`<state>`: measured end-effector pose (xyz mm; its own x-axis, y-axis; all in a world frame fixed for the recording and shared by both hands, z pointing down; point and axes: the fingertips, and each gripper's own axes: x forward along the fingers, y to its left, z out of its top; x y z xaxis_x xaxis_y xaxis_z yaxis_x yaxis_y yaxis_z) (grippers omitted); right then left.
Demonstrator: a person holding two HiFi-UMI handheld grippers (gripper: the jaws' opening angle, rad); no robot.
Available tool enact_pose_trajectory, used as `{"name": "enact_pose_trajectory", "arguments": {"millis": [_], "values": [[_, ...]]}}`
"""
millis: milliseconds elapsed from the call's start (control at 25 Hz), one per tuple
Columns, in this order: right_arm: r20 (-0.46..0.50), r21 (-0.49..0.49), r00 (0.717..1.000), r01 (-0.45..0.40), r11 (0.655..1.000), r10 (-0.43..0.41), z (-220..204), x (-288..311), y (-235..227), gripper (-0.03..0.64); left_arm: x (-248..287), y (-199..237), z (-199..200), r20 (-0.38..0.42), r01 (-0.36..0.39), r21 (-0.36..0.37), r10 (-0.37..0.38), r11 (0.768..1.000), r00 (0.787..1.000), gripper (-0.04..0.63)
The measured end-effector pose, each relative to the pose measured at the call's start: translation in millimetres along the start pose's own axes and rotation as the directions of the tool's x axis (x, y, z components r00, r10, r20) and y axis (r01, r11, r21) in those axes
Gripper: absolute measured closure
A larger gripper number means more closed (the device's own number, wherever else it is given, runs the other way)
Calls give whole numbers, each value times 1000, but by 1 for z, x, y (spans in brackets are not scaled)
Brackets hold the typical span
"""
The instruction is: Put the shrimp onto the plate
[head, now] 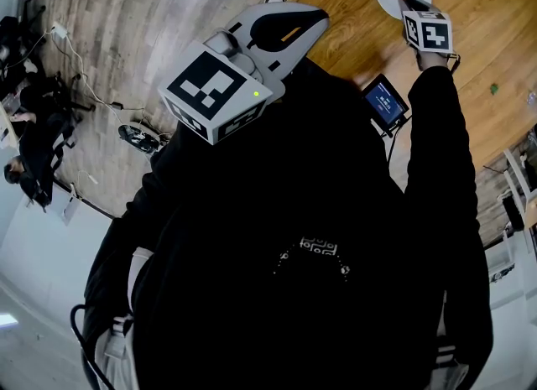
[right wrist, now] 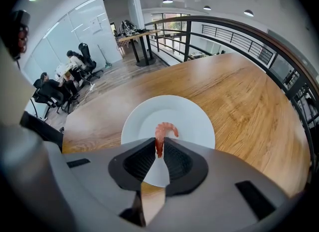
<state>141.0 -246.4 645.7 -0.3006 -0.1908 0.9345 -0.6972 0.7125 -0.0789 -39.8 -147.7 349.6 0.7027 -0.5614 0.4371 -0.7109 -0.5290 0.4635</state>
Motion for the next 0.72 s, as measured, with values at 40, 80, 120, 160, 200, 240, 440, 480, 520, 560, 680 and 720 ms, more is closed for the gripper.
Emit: {"name": "enact_pose_trajectory", "arguments": {"millis": [40, 80, 120, 160, 200, 240, 440, 480, 520, 560, 680, 720], "values": [[-4, 4, 1000, 6, 1000, -6, 1, -2, -1, 561, 0, 0, 1, 1, 0, -1, 0, 1000, 1000, 597], [-5, 8, 1000, 10, 1000, -10, 2, -4, -1, 561, -1, 0, 2, 2, -1, -3, 1, 1000, 1000, 597], [-4, 11, 1000, 12, 1000, -12, 2, -5, -1, 561, -2, -1, 3, 4, -2, -5, 2, 1000, 1000, 597], [-2, 12, 1000, 13, 1000, -13, 2, -6, -1, 561, -3, -1, 3, 5, -2, -5, 2, 1000, 1000, 597], [1, 12, 1000, 13, 1000, -13, 3, -7, 0, 560, -4, -1, 3, 7, -2, -4, 2, 1000, 1000, 597], [4, 12, 1000, 14, 1000, -14, 3, -7, 0, 560, -4, -1, 3, 7, -4, -5, 4, 1000, 1000, 597], [6, 22, 1000, 19, 1000, -19, 3, -7, -1, 528, -5, -1, 3, 12, -1, -4, 1, 1000, 1000, 597], [8, 26, 1000, 18, 1000, -18, 4, -8, -1, 522, -5, -2, 4, 12, 3, 2, -3, 1000, 1000, 597], [10, 29, 1000, 18, 999, -18, 4, -10, -1, 517, -5, -4, 4, 12, 6, 7, -6, 1000, 1000, 597], [13, 30, 1000, 18, 999, -19, 4, -11, -1, 511, -6, -4, 4, 12, 6, 9, -6, 1000, 1000, 597], [27, 35, 999, 25, 999, -26, 4, -12, -3, 494, -6, -6, 4, 14, 3, 17, -4, 1000, 1000, 597], [33, 40, 999, 28, 999, -29, 4, -13, -3, 489, -7, -7, 5, 15, 6, 23, -7, 1000, 1000, 597]]}}
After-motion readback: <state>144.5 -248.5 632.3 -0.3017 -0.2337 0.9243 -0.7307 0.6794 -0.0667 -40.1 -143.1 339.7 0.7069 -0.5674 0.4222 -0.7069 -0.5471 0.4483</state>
